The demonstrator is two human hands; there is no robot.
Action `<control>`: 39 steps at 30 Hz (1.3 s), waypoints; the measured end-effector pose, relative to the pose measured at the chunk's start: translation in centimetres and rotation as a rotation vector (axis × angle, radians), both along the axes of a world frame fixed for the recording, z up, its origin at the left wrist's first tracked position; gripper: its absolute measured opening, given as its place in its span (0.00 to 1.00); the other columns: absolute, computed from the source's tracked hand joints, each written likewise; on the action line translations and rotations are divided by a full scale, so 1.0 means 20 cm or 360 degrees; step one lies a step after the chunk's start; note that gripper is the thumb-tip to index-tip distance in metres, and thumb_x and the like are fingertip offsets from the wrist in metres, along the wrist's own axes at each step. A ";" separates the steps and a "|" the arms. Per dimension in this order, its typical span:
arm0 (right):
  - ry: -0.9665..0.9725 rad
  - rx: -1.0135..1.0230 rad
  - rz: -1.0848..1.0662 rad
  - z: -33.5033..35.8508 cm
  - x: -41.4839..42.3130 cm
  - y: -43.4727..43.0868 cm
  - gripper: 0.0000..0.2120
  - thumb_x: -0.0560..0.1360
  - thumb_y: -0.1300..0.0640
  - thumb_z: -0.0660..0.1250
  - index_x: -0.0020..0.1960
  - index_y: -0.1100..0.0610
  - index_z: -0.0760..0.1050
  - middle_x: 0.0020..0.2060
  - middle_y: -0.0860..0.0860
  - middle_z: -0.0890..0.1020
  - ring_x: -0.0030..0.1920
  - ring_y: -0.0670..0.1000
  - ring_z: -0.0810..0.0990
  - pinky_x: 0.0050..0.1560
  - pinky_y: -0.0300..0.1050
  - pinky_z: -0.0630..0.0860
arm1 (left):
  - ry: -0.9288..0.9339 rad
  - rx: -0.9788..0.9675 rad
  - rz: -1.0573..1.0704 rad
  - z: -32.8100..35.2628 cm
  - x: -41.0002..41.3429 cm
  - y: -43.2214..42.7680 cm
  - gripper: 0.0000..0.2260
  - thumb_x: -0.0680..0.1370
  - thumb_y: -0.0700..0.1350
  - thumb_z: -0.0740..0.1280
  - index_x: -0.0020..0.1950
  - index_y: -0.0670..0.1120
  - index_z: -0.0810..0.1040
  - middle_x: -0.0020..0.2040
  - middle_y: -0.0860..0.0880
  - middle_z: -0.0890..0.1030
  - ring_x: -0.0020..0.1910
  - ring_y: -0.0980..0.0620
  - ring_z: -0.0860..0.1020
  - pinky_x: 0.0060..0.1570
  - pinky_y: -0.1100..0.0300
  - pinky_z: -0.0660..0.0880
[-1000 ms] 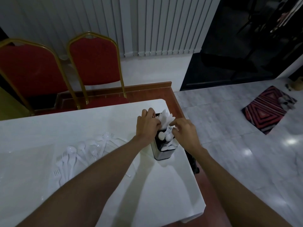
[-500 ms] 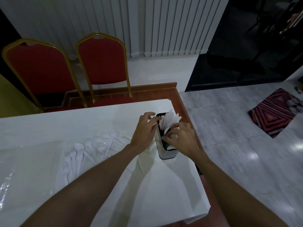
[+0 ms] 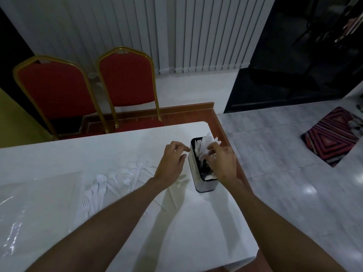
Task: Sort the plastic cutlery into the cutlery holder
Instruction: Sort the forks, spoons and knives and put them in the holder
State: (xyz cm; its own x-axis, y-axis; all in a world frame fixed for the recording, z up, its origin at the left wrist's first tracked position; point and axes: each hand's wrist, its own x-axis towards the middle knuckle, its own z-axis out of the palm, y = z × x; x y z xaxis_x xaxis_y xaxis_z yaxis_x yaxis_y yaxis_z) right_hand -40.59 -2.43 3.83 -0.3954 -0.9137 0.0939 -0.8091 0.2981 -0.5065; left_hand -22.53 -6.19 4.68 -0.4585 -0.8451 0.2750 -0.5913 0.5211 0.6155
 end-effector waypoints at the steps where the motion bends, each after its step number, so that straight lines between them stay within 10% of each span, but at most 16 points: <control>1: 0.0053 0.0001 0.0025 0.00 0.00 0.00 0.10 0.71 0.45 0.73 0.47 0.49 0.78 0.38 0.46 0.82 0.48 0.52 0.77 0.50 0.52 0.77 | 0.0004 0.0017 -0.0012 0.00 0.00 0.00 0.12 0.79 0.37 0.61 0.60 0.46 0.76 0.57 0.50 0.71 0.58 0.53 0.69 0.56 0.70 0.65; 18: 0.0015 -0.0556 -0.0047 0.28 -0.09 0.13 0.07 0.80 0.57 0.60 0.51 0.57 0.75 0.45 0.50 0.80 0.45 0.47 0.69 0.52 0.49 0.70 | -0.0088 0.0427 -0.0160 -0.08 -0.05 0.01 0.10 0.79 0.38 0.61 0.56 0.43 0.80 0.49 0.44 0.81 0.50 0.47 0.79 0.53 0.53 0.75; 39: 0.0272 -0.0238 0.0290 0.03 -0.12 0.20 0.04 0.72 0.57 0.71 0.46 0.55 0.82 0.42 0.49 0.84 0.49 0.54 0.77 0.50 0.52 0.74 | -0.0174 0.0581 -0.0253 -0.12 -0.01 0.00 0.13 0.80 0.39 0.61 0.64 0.43 0.76 0.61 0.45 0.79 0.61 0.48 0.76 0.58 0.65 0.68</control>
